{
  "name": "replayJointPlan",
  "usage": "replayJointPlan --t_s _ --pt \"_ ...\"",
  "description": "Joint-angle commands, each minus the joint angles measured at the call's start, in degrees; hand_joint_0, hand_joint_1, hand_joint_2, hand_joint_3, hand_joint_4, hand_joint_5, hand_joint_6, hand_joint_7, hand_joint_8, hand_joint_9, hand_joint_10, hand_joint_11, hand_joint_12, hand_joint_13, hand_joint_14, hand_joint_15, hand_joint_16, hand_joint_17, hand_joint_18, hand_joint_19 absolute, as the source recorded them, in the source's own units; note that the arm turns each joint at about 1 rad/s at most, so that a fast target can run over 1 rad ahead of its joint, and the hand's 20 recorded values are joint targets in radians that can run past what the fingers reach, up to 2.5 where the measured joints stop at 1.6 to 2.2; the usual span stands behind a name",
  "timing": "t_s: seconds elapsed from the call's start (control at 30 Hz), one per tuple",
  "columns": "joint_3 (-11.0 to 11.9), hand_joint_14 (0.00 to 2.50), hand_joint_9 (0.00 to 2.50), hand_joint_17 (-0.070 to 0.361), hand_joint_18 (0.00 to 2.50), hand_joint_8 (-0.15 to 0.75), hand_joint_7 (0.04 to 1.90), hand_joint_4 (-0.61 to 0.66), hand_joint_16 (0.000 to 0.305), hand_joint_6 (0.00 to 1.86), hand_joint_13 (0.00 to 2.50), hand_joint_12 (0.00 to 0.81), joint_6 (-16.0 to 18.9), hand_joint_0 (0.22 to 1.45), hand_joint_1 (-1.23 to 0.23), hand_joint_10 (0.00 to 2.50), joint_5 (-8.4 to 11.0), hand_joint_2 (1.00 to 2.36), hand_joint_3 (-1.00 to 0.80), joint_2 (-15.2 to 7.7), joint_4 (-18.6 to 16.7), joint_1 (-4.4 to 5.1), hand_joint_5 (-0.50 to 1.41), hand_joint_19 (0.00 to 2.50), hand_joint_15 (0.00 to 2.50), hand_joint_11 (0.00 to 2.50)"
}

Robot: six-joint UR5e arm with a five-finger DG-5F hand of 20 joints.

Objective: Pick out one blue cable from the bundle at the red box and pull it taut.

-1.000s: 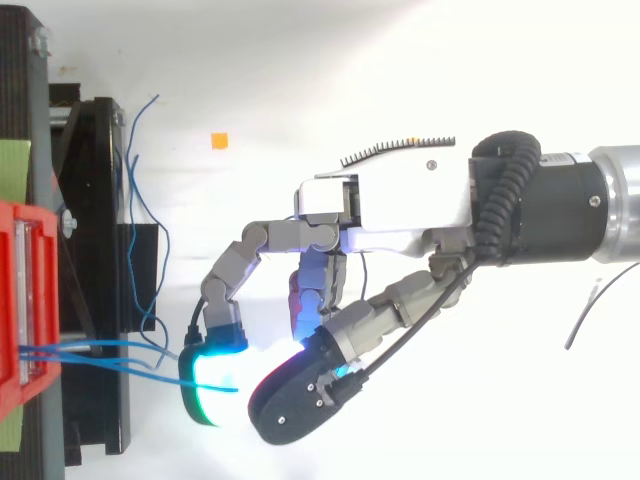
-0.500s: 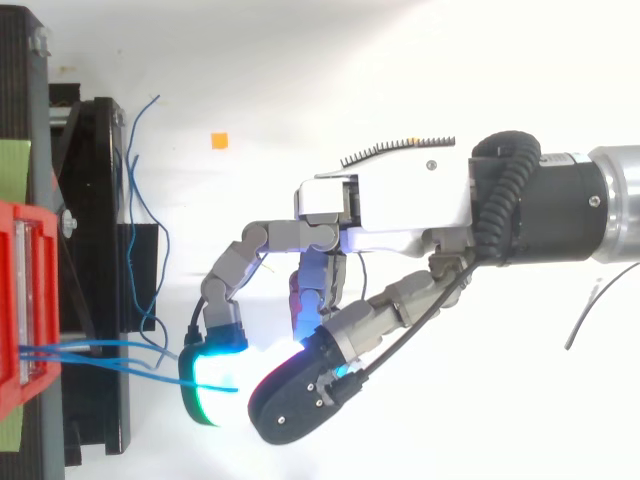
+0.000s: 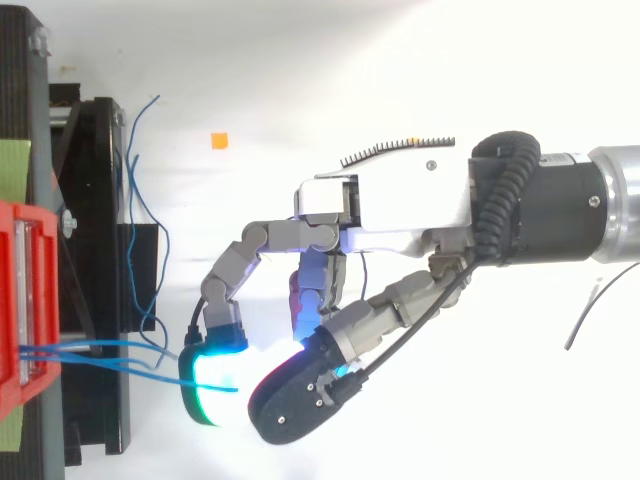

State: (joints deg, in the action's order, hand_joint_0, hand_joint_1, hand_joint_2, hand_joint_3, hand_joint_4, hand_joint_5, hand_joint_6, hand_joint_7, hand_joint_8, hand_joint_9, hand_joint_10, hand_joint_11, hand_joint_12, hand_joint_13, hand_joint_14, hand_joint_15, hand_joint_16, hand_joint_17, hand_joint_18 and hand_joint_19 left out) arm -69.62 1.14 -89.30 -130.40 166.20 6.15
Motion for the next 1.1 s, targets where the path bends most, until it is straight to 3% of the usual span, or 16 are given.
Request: replayJointPlan --t_s 0.0,1.07 --pt "0.0 0.02 1.43 0.078 0.9 0.193 0.81 -0.25 0.035 1.01 1.38 0.3 0.0 0.73 -0.76 0.02 0.0 1.02 -0.27 0.1 0.0 0.0 -0.13 0.81 1.1 1.24" --pt "-0.1 0.02 1.42 0.079 0.89 0.196 0.82 -0.24 0.035 1.01 1.37 0.304 0.0 0.73 -0.76 0.02 0.0 1.02 -0.26 0.1 0.0 0.0 -0.13 0.8 1.08 1.22"
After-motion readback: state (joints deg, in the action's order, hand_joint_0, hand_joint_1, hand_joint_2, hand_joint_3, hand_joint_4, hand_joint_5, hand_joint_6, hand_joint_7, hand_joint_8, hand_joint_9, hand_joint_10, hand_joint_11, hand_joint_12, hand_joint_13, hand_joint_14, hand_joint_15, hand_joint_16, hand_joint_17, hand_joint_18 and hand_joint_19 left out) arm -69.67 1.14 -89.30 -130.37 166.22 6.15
